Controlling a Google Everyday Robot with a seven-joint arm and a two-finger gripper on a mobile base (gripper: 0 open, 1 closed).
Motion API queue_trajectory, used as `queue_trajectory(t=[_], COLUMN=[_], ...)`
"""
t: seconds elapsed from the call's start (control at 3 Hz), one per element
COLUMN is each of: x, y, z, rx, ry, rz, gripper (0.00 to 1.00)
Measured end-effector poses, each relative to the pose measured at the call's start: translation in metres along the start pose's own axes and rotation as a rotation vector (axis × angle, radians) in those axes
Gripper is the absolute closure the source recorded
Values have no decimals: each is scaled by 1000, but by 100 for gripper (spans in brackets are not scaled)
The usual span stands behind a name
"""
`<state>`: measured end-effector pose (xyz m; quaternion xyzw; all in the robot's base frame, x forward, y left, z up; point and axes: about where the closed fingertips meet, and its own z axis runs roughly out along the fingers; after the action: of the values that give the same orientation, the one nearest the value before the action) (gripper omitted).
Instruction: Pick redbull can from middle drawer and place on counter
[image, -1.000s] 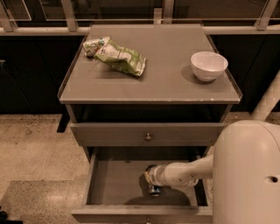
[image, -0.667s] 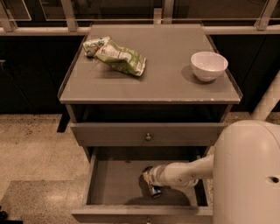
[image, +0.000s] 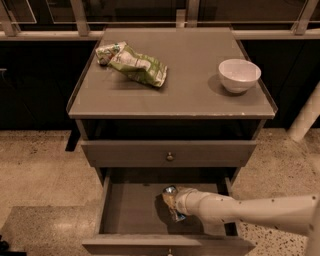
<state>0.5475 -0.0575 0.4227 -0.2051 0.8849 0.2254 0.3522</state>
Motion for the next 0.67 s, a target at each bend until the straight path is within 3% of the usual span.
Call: queue_trajectory(t=[0.33, 0.67], x=[-25, -34], y=[4, -4], z=[-31, -61], rx=[-15, -9], ry=[-120, -197], rz=[-64, -71], gripper=[100, 100])
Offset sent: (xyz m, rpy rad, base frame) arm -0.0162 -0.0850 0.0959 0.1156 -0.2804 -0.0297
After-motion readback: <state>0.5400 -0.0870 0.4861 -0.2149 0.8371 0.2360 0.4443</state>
